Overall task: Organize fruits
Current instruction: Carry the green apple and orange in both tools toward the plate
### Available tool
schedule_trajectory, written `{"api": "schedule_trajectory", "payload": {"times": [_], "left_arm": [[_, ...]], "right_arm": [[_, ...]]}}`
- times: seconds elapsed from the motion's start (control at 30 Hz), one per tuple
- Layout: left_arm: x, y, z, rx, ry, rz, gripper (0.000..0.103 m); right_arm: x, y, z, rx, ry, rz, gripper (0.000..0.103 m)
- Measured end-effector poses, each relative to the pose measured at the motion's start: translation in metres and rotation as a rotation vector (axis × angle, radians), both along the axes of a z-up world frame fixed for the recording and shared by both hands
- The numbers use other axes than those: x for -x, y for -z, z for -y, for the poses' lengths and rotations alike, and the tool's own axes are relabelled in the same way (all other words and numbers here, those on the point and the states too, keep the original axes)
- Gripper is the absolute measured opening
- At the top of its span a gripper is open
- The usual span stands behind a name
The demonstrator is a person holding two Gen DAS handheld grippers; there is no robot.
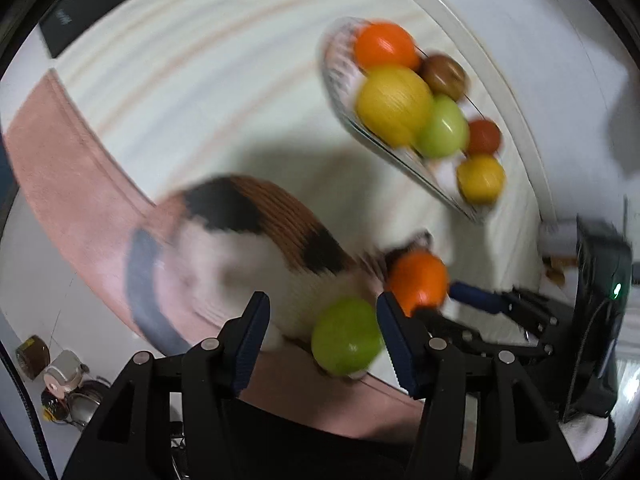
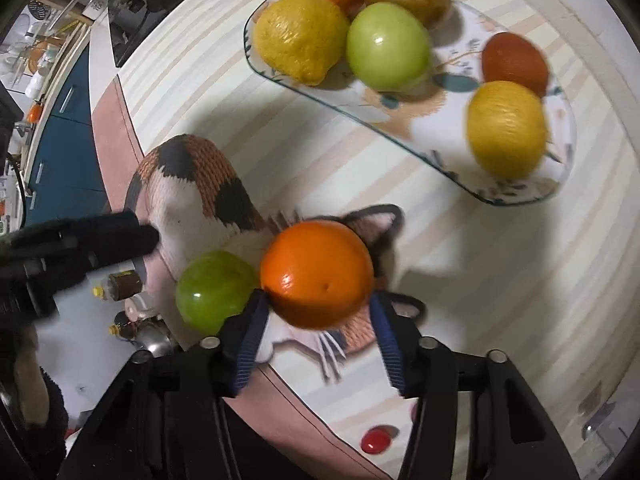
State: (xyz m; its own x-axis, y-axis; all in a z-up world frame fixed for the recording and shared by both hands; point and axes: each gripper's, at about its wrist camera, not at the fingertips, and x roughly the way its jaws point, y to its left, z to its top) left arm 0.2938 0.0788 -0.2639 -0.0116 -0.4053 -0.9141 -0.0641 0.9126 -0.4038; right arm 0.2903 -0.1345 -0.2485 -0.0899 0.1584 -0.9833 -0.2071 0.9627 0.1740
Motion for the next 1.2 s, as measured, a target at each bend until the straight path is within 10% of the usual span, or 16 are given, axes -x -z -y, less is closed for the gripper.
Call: {"api": "schedule_trajectory", "payload": {"times": [0.3,0.93,1.2], "left_arm": [[0.032,0.025,0.046,-0.006,0.135,-0.037,0.053],[0.054,0.029,0.063,0.033,0.191,-0.027,0.054],[0.057,0.025,0.065,0.013,0.198,-0.02,0.054]], "right_arm": [[-0.008,0.025,0.03,-0.213,0.167,-0.107,0.06],[-0.02,0.041,0.004,-0.206,0.122,-0.156,0.063],[0.005,0.016,0.032,-0.004,0.106,-0.029,0.063]]}}
